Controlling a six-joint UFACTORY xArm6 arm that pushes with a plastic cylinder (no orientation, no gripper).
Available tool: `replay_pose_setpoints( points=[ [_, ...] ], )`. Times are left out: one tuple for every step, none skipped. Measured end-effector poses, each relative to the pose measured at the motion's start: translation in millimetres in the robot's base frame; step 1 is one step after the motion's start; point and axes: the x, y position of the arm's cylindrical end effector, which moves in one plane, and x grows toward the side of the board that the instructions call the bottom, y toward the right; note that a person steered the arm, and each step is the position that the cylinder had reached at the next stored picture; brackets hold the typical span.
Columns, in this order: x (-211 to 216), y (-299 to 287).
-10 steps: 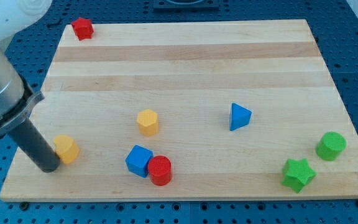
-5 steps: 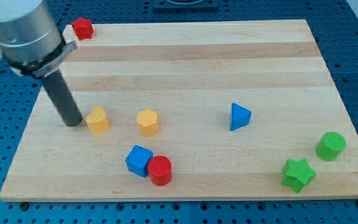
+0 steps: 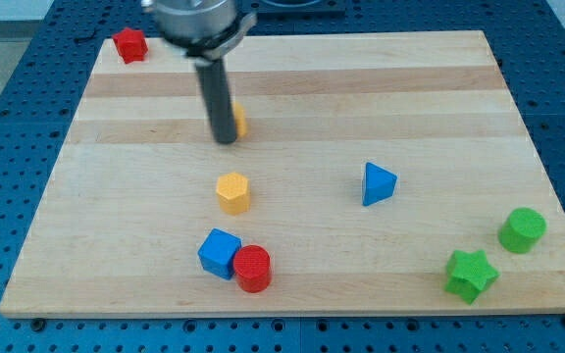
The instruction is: Slide the yellow heart towards the top center
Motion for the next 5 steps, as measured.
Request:
replay_pose_setpoints(
  points=[
    [-29.8,24.2],
    [-29.2,25.5],
    [-21.8,14.8],
    [-17.4,-22.4],
    [-36.7,-53.5]
  ],
)
